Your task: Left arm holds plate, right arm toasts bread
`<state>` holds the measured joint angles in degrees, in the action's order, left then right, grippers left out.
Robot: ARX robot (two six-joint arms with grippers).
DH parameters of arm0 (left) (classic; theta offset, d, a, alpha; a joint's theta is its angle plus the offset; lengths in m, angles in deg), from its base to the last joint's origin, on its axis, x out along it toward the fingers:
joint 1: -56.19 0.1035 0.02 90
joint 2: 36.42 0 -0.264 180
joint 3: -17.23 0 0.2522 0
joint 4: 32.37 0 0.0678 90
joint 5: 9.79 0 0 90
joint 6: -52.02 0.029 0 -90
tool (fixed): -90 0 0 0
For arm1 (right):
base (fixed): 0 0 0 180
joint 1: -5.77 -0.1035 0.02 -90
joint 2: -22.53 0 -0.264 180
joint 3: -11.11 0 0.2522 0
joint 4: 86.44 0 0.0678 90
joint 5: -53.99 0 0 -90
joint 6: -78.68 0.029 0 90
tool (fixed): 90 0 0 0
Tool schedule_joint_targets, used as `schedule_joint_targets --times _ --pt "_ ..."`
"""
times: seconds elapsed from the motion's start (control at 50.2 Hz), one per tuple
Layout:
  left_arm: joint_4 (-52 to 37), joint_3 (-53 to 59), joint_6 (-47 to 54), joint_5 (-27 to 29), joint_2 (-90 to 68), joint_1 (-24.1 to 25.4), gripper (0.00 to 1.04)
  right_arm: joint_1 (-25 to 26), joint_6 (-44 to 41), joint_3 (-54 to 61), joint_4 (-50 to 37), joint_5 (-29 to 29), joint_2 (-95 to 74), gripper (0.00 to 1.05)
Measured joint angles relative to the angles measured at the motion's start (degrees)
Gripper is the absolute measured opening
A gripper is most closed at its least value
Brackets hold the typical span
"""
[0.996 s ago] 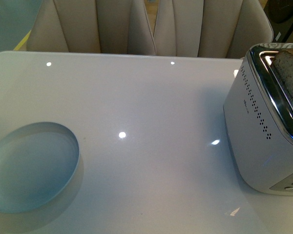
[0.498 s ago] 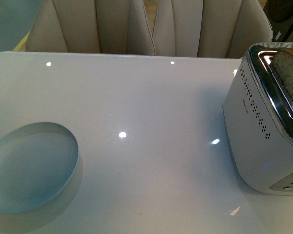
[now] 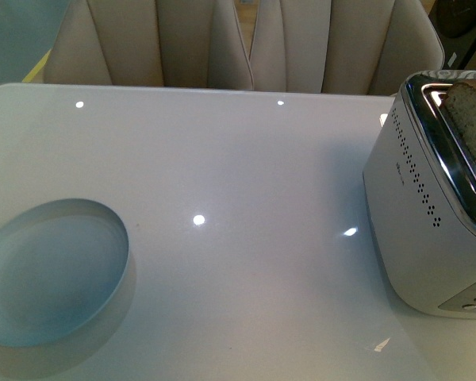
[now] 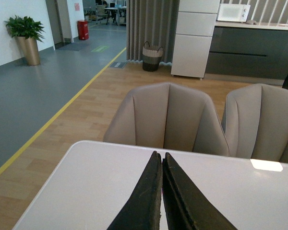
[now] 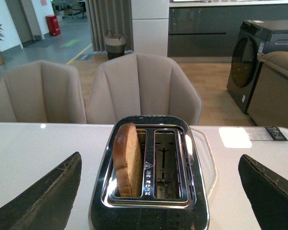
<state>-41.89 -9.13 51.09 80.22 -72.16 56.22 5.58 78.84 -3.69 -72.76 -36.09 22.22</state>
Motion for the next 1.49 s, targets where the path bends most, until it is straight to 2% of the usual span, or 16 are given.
schedule_joint_targets --times 0.917,1.216,1.295,1.495 --pt "7.8 11.87 0.22 0.0 19.93 0.0 0.03 0.0 -0.02 0.0 0.0 -0.07 0.0 0.96" --pt "13.79 11.87 0.28 0.02 26.25 0.0 0.03 0.0 0.0 0.0 0.0 -0.02 0.0 0.96" --pt "22.21 11.85 0.28 0.0 32.98 0.0 0.03 0.0 0.0 0.0 0.0 -0.04 0.0 0.96" --pt "23.21 11.85 0.28 0.0 35.36 0.0 0.03 0.0 0.0 0.0 0.0 -0.02 0.0 0.96"
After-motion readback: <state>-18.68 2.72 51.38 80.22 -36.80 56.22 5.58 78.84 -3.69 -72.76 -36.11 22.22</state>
